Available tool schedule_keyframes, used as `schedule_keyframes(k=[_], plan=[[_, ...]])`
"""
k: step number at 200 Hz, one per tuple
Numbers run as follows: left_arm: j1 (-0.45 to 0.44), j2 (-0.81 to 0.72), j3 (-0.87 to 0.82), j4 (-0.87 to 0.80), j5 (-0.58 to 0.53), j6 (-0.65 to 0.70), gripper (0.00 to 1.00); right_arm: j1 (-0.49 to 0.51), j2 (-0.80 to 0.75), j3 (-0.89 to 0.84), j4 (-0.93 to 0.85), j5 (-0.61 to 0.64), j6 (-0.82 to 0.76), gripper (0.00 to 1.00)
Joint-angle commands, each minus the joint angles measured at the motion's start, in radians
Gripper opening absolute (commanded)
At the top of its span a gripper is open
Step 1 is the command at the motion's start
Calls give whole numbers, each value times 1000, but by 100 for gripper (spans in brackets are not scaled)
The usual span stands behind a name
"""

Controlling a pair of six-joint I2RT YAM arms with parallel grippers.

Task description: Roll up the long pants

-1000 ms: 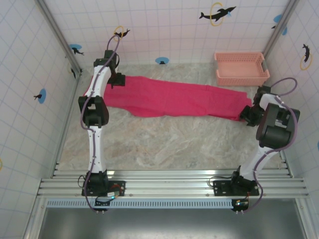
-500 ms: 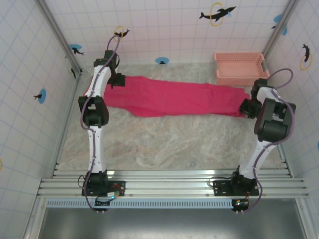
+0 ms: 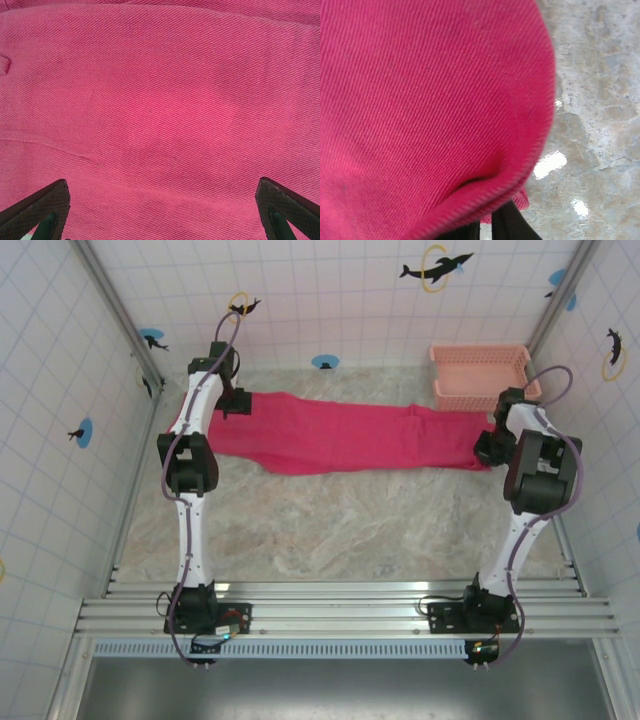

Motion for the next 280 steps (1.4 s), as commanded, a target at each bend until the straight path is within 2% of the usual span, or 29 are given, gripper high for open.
schedule_keyframes(k=[1,25,81,124,168,185,189,202,208,215,236,280], plan=[[-6,12,10,-29,8,11,97,3,68,-19,-3,7,21,5],[-7,14,6,-30,10,11,98,-11,68,-25,-15,2,29,0],[-6,37,34,-40,7,-9,97,-81,1,-19,-114,51,-16,0],[-5,56,38,-49,9,-22,97,-154,-6,59,-211,83,-78,0],[-4,68,45,-74,-11,-19,98,-176,33,169,-286,128,-159,0],[-4,63,46,-78,-19,-13,98,-179,43,198,-306,87,-177,0],[-4,64,46,-78,-21,-14,97,-179,40,198,-307,69,-172,6],[-5,61,46,-77,-19,-16,97,-181,18,176,-293,-9,-149,41],[-4,60,46,-76,-18,-20,98,-181,4,156,-276,-50,-136,49],[-4,62,44,-74,-15,-24,97,-186,-12,126,-251,-100,-120,54],[-4,64,44,-69,-4,-38,97,-196,-22,65,-209,-209,-82,59],[-4,58,44,-68,9,-50,98,-186,-18,12,-149,-229,-43,59]])
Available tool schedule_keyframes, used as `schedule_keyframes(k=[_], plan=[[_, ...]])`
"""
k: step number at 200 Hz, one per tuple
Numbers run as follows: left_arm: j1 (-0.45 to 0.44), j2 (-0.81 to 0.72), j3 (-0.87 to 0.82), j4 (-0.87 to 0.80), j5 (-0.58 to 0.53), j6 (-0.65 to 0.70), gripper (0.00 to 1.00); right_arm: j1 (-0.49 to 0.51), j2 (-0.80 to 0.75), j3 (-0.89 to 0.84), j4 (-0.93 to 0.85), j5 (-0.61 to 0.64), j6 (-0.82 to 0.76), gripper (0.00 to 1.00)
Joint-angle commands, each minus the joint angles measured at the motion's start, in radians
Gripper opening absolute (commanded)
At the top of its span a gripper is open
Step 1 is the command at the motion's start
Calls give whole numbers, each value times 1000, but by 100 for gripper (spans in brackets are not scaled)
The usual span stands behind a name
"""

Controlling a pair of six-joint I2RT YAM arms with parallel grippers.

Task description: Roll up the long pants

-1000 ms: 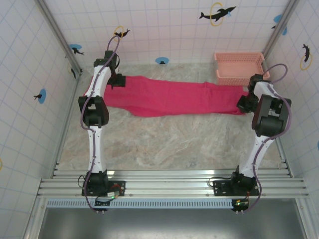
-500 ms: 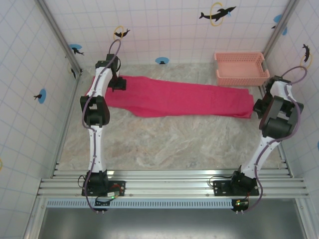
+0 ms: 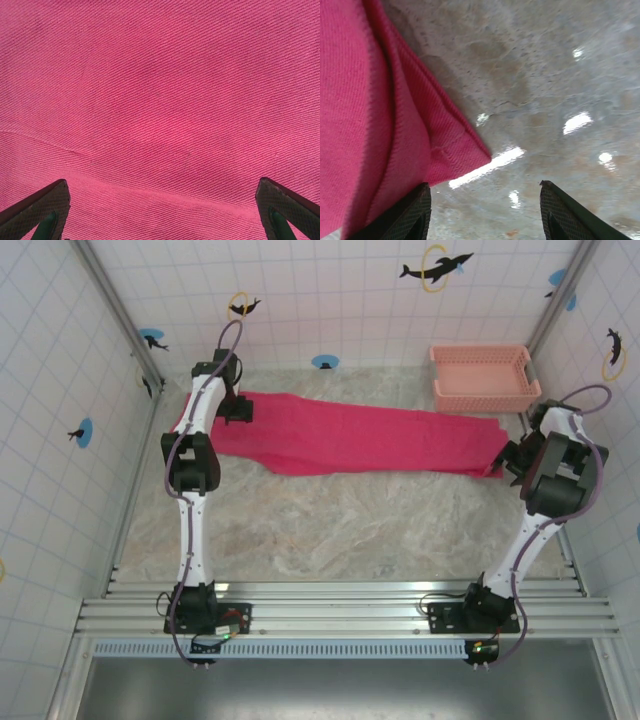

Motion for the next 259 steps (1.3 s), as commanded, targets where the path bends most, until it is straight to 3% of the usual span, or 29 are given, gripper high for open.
schedule_keyframes(k=[1,38,65,92,115,162,213,259], plan=[[-4,9,35,-23,5,-25,98,0,-32,-37,60,-46,46,59],[-5,1,33,-29,13,-26,98,0,2,-19,67,-64,52,59],[-9,-8,32,-41,17,-28,97,9,-36,-43,80,-36,66,44],[-9,-24,29,-46,5,-9,97,-42,-212,-155,125,-31,91,55],[-9,-28,28,-46,2,-3,97,-67,-255,-120,74,-67,58,59],[-15,-26,20,-46,19,-8,97,-42,-180,-61,80,-126,77,63],[-21,-28,19,-52,30,-6,97,-4,-31,8,110,-71,47,63],[-38,-51,18,-61,53,-14,98,26,74,32,103,-45,26,55]])
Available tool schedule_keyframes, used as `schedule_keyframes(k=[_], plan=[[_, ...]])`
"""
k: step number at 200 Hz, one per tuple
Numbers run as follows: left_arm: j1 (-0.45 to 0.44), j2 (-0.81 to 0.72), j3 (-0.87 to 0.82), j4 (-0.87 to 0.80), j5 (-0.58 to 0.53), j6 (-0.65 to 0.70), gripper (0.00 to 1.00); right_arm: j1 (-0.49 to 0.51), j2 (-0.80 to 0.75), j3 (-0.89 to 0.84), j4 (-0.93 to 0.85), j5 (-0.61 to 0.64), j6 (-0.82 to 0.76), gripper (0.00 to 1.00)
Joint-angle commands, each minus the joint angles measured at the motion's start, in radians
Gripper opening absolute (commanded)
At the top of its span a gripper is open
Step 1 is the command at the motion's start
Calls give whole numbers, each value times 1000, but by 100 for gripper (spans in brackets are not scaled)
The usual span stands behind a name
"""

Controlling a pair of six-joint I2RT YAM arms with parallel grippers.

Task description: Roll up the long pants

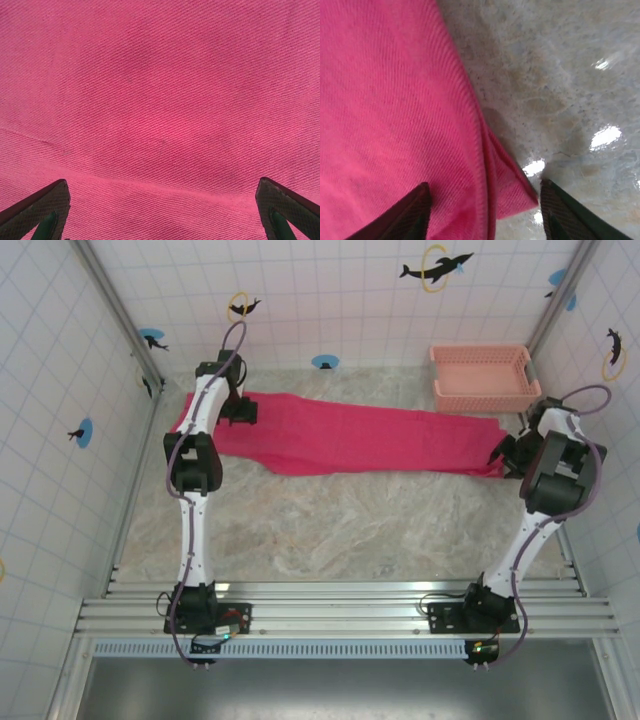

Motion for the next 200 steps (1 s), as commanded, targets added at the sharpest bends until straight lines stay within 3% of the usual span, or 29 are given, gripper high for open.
schedule_keyframes(k=[1,17,43,54,108,200], plan=[[-20,-52,18,-33,29,-4,98,18,51,21,-6,31,-17,55],[-50,-80,17,-26,54,-12,98,26,68,17,8,42,-27,44],[-132,-133,-15,6,128,-55,97,27,87,12,18,35,-29,10],[-175,-150,-38,31,160,-86,97,26,80,4,28,30,-33,0],[-379,-52,-16,73,268,-208,97,-32,-78,-12,34,-17,-39,0],[-401,-39,-42,48,279,-274,98,-124,-288,20,-49,-143,-111,0]])
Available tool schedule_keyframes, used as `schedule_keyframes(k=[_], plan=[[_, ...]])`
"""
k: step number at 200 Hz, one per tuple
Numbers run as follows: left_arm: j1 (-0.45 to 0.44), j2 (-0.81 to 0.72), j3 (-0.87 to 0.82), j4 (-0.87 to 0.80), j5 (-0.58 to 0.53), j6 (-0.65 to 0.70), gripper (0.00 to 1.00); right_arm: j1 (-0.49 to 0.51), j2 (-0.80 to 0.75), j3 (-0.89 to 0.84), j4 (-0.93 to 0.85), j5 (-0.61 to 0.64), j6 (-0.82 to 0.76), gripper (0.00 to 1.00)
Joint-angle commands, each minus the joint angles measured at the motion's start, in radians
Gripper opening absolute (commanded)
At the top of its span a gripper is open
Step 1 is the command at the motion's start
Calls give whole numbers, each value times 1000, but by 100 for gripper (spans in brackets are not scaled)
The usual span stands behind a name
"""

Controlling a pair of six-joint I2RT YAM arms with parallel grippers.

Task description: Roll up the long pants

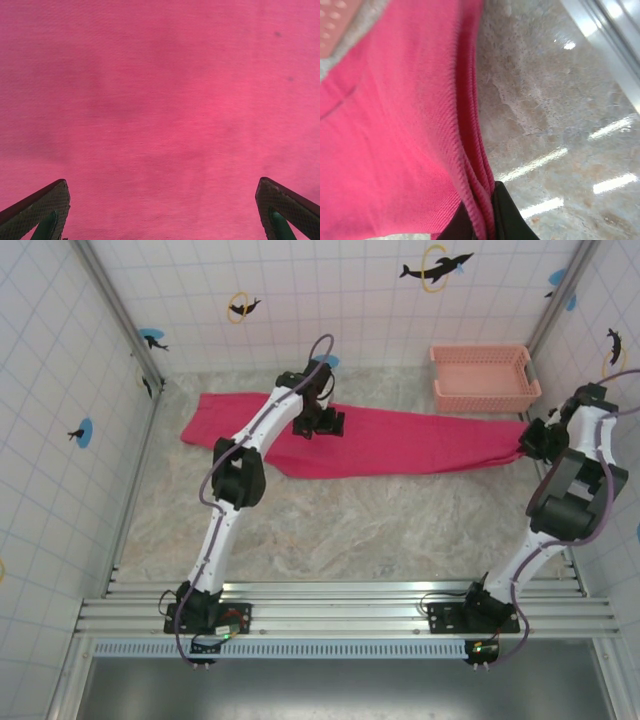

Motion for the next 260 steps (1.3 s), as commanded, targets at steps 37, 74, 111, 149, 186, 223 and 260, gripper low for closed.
schedule_keyframes(k=[37,74,111,149,186,223,260], plan=[[-7,47,-30,-17,15,-74,97,5,-127,10,-19,-62,-7,0],[-30,106,-29,-2,58,-128,98,103,-206,45,-15,-121,17,0],[-81,121,-38,-4,65,-180,97,171,-250,140,4,-196,69,0],[-198,146,-36,81,212,-313,97,220,-227,294,5,-269,107,0],[-298,177,-16,258,340,-504,98,269,-214,382,16,-342,120,0],[-247,120,-28,386,392,-605,97,369,-230,380,5,-372,117,0],[-4,-138,-123,343,289,-502,98,550,-237,368,6,-323,142,0]])
